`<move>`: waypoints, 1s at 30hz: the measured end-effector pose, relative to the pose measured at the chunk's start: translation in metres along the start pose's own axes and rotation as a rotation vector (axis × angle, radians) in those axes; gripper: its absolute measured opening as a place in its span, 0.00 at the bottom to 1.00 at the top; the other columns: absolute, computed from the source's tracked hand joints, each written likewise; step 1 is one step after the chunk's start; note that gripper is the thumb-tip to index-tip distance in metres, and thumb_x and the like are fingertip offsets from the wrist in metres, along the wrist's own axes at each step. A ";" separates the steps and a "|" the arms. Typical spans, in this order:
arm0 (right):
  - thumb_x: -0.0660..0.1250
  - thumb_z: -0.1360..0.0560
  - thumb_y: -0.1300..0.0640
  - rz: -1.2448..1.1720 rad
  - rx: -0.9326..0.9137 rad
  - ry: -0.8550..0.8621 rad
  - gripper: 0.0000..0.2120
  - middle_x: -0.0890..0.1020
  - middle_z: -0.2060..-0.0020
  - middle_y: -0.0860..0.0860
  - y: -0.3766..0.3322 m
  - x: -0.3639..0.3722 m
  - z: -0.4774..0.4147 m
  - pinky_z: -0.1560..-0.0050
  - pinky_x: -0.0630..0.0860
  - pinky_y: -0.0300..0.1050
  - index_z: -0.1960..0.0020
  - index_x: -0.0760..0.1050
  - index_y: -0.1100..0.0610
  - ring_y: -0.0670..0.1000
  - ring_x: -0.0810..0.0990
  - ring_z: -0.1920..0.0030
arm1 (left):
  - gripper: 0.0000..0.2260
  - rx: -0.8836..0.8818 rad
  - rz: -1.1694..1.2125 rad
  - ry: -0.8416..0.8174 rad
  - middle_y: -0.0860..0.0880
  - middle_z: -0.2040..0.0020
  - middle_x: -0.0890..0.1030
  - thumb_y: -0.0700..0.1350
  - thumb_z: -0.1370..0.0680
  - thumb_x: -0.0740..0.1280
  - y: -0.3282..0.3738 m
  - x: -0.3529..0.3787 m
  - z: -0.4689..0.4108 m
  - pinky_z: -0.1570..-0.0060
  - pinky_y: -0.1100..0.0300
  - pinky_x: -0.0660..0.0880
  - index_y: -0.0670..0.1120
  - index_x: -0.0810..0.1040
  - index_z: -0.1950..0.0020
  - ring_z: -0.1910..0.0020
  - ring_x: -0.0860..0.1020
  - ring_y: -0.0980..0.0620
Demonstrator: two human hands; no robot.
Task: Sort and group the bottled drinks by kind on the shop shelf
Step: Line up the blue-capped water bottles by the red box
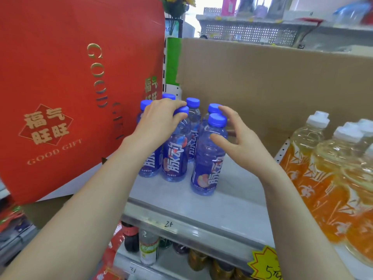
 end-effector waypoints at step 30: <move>0.70 0.23 0.44 0.347 -0.062 0.210 0.30 0.77 0.33 0.46 -0.009 0.027 -0.011 0.48 0.76 0.51 0.25 0.63 0.46 0.56 0.81 0.45 | 0.17 -0.010 0.137 -0.012 0.48 0.36 0.81 0.48 0.19 0.67 -0.012 0.001 0.002 0.37 0.50 0.72 0.51 0.76 0.30 0.37 0.77 0.46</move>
Point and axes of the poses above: each hand's wrist, its own z-axis away from the middle knuckle, its own x-axis out of the palm, y = z × x, the point moved 6 cm from there along -z, towards the middle knuckle
